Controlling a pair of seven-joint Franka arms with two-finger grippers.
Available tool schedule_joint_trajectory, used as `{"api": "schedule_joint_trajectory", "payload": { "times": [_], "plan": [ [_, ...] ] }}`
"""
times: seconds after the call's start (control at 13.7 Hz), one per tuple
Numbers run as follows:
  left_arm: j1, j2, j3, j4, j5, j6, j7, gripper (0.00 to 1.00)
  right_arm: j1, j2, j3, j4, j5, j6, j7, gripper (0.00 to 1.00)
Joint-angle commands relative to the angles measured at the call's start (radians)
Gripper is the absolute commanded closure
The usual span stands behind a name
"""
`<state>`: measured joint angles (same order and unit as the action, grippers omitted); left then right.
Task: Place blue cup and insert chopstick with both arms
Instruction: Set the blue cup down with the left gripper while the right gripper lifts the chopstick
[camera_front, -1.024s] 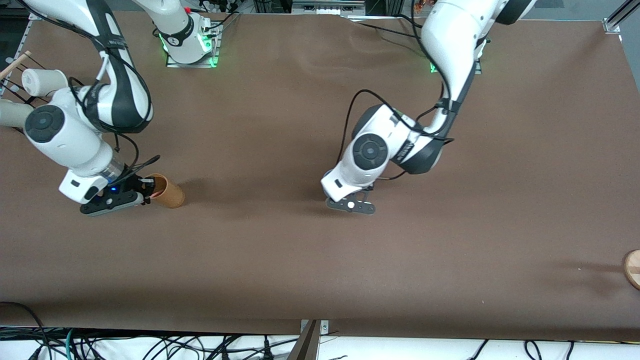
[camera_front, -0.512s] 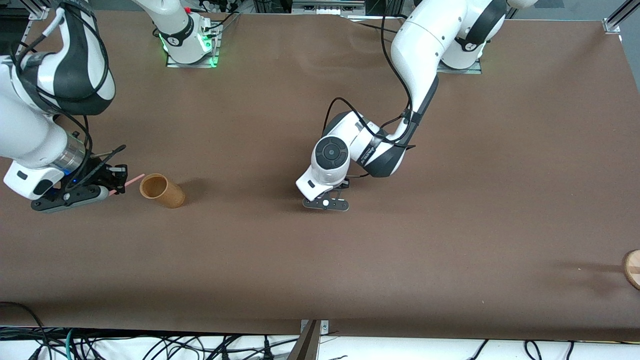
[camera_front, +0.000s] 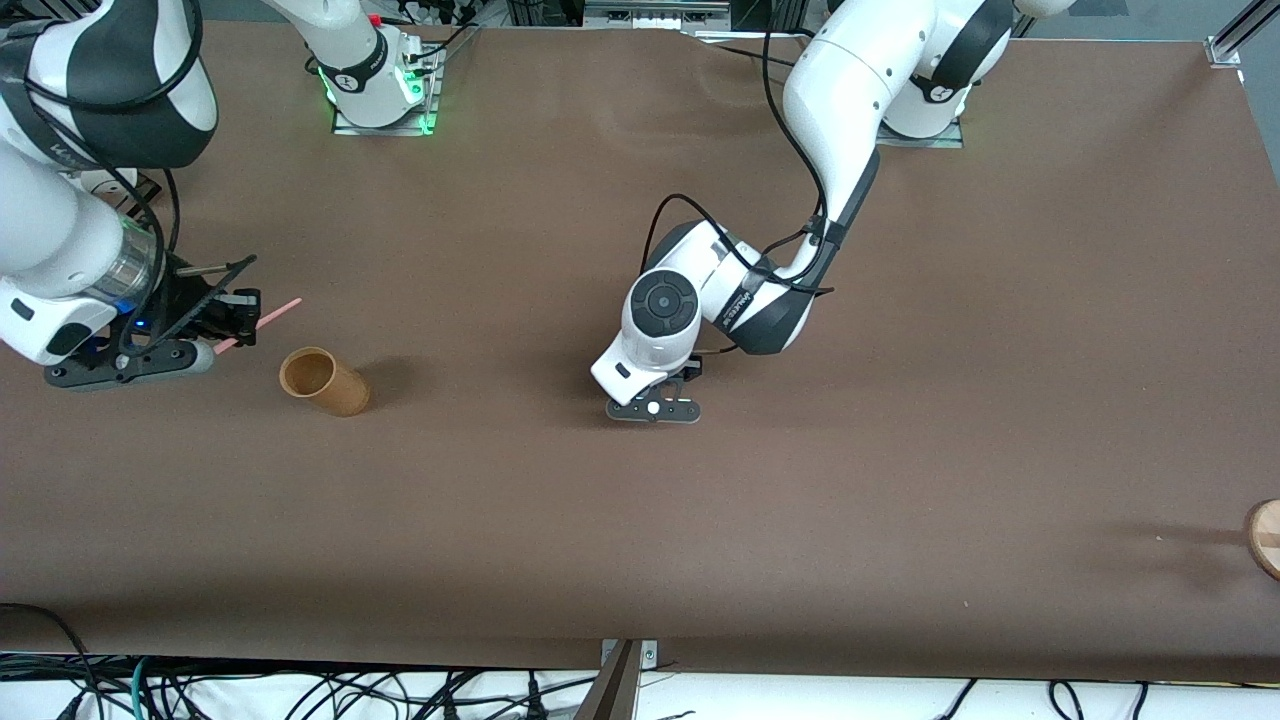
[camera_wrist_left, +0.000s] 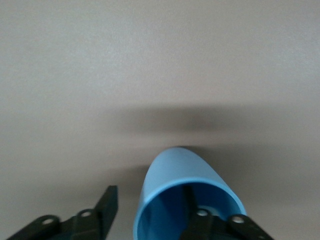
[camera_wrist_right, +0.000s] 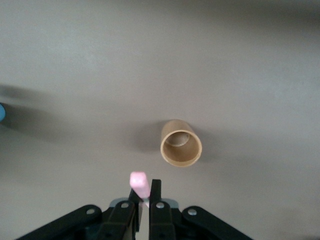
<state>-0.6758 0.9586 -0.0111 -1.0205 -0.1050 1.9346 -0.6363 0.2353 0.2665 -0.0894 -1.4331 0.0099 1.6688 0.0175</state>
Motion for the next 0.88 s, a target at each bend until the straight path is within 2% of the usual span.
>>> {"api": "schedule_joint_trajectory", "payload": {
  "times": [0.0, 0.37, 0.51, 0.8],
  "plan": [
    [0.019, -0.082, 0.003, 0.01, -0.057, -0.106, -0.002, 0.0, 0.035, 0.007, 0.014, 0.029, 0.001, -0.021, 0.113, 1.0],
    [0.086, -0.248, 0.014, -0.003, -0.047, -0.212, 0.006, 0.0, 0.065, 0.007, 0.017, 0.039, 0.002, -0.023, 0.146, 1.0],
    [0.148, -0.309, 0.013, -0.007, -0.05, -0.213, 0.007, 0.0, 0.114, 0.013, 0.016, 0.042, 0.001, -0.008, 0.27, 1.0],
    [0.275, -0.42, 0.011, -0.01, -0.042, -0.348, 0.099, 0.0, 0.252, 0.039, 0.014, 0.046, -0.01, 0.098, 0.575, 1.0]
  ]
}}
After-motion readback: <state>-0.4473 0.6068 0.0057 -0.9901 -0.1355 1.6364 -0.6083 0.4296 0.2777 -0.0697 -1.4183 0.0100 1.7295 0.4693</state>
